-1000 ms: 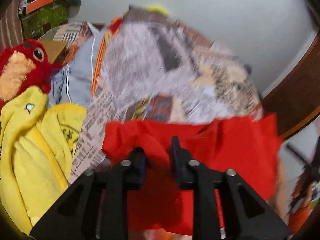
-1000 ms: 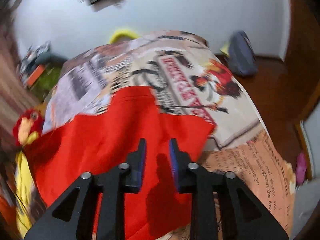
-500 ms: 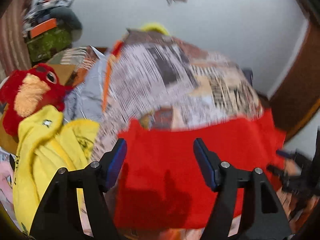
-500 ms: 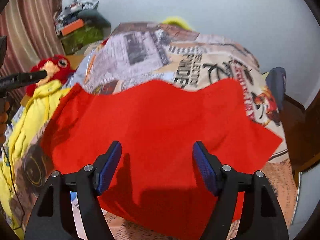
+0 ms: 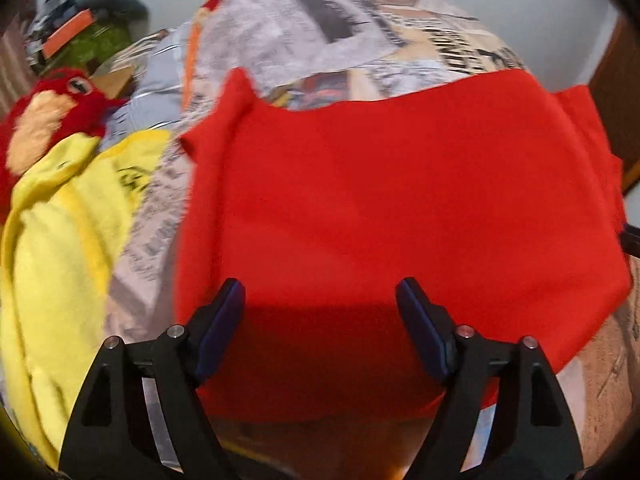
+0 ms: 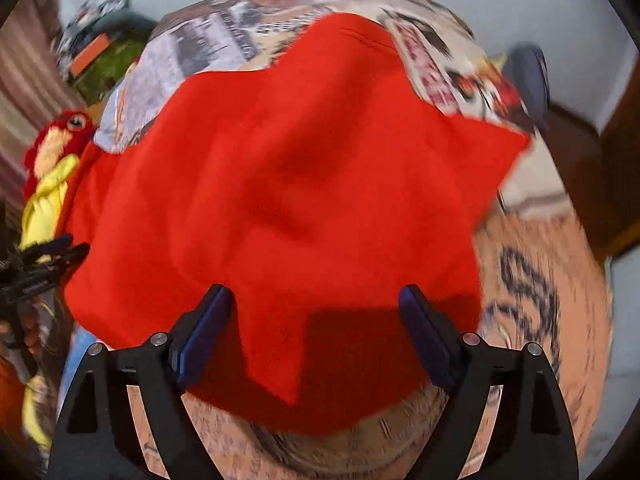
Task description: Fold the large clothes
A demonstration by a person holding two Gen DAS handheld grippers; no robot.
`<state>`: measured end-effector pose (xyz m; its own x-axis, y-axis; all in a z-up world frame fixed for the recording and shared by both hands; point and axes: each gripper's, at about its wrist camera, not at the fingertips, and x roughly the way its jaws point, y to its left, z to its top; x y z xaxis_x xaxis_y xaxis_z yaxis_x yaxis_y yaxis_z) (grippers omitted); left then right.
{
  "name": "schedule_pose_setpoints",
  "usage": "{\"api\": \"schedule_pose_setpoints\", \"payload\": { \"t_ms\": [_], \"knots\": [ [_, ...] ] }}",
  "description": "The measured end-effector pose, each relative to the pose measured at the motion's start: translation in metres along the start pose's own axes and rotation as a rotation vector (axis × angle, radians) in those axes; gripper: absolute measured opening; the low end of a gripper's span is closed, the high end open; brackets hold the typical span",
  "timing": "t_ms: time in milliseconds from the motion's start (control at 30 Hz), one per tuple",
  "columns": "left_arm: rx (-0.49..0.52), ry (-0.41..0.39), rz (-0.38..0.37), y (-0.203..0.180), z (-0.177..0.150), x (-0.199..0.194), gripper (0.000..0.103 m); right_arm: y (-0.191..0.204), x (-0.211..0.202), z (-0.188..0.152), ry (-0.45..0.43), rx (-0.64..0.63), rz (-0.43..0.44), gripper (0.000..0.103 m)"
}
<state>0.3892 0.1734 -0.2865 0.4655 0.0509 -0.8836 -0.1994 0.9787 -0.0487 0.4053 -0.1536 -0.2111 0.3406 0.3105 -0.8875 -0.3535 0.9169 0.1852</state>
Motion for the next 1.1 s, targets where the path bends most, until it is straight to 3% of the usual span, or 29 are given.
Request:
{"api": "schedule_pose_setpoints", "payload": {
  "t_ms": [267, 433, 567, 700, 933, 1033, 1100],
  "knots": [
    [-0.083, -0.005, 0.056, 0.037, -0.019, -0.036, 0.079, -0.005, -0.038, -0.014, 0.0, 0.052, -0.091, 0.084],
    [-0.158, -0.036, 0.005, 0.054, -0.031, -0.063, 0.079, 0.011, -0.076, -0.01, -0.07, 0.044, -0.081, 0.084],
    [-0.262, -0.053, -0.086, 0.065, -0.045, -0.073, 0.079, 0.032, -0.092, -0.003, -0.112, 0.027, -0.045, 0.084],
    [-0.37, -0.025, -0.244, 0.07, -0.06, -0.066, 0.079, 0.055, -0.089, 0.002, -0.131, -0.004, -0.01, 0.084],
    [-0.582, 0.068, -0.551, 0.067, -0.074, -0.021, 0.077, 0.082, -0.035, 0.006, -0.035, -0.017, 0.03, 0.084],
    [-0.624, 0.061, -0.583, 0.068, -0.073, -0.007, 0.063, 0.083, -0.009, 0.005, 0.016, -0.007, 0.035, 0.084],
    [-0.657, 0.042, -0.596, 0.068, -0.07, 0.004, 0.059, 0.082, -0.001, 0.002, 0.035, 0.005, 0.045, 0.084]
  ]
}}
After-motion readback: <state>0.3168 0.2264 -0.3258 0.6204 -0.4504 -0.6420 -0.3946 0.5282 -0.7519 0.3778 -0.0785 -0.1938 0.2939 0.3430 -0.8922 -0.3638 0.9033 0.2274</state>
